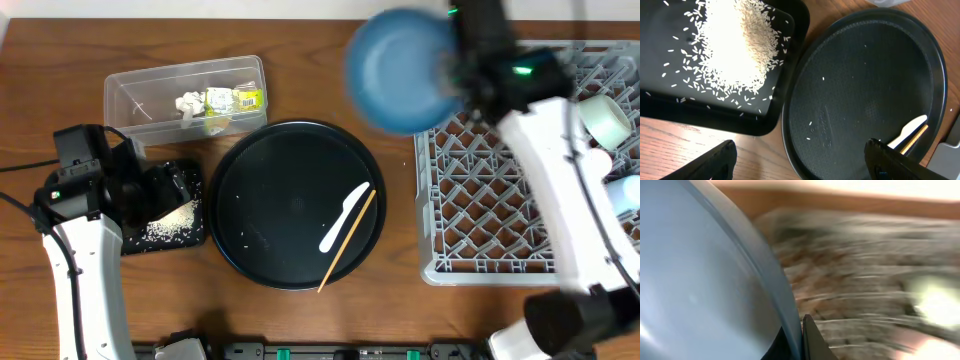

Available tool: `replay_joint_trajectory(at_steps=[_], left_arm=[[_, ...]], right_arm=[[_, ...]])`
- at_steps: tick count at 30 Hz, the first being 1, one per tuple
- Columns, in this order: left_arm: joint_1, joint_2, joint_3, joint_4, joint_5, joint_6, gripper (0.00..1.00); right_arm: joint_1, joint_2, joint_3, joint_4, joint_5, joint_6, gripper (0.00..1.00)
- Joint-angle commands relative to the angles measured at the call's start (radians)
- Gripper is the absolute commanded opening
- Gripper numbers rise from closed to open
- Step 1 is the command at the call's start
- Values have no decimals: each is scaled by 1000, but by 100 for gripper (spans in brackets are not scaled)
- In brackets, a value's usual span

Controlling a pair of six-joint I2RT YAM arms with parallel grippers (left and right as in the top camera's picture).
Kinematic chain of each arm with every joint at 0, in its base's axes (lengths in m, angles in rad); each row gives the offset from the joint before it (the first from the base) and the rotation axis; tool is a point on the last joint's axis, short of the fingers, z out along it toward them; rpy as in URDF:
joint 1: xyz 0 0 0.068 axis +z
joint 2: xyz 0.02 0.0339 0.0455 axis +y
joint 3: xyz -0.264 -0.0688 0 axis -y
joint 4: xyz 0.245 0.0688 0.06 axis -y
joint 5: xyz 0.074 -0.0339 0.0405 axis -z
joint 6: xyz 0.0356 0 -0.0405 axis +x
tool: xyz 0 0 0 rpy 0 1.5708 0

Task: Sort waste into correct bins and load items into the dishwasher rack
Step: 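Grasp the blue bowl with the right gripper and lift it toward the rack, then lower the blue bowl into the rack's far side and release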

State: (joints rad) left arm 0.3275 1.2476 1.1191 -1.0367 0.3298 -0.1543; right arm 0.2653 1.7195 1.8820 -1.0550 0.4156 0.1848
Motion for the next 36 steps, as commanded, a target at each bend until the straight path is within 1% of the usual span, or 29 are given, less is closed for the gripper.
replay_joint_trajectory(at_steps=[1, 4, 7, 11, 14, 18, 22, 28, 31, 34, 36], left_arm=[[5, 4, 8, -3, -5, -5, 83], [5, 4, 8, -3, -2, -5, 83], [5, 4, 8, -3, -2, -5, 83], [5, 4, 8, -3, -2, -6, 83], [5, 4, 8, -2, -2, -9, 83], [5, 4, 8, -2, -2, -9, 83], [5, 4, 8, -2, -2, -9, 83], [5, 4, 8, -2, -2, -9, 83], [5, 4, 8, -2, -2, -9, 83], [5, 4, 8, -2, -2, -9, 83], [5, 4, 8, -2, -2, -9, 83]], right_arm=[[-79, 5, 1, 21, 421, -15, 1], [-153, 9, -9, 75, 528, -45, 1], [-228, 14, -30, 142, 620, -44, 1], [-301, 35, -34, 220, 703, -47, 1], [-337, 63, -34, 281, 741, -102, 1], [-357, 119, -34, 336, 748, -169, 1], [-357, 180, -34, 337, 752, -172, 1], [-357, 269, -34, 331, 809, -176, 1], [-355, 295, -34, 321, 806, -171, 1], [-338, 297, -50, 318, 753, -171, 1], [-326, 297, -63, 319, 750, -170, 1]])
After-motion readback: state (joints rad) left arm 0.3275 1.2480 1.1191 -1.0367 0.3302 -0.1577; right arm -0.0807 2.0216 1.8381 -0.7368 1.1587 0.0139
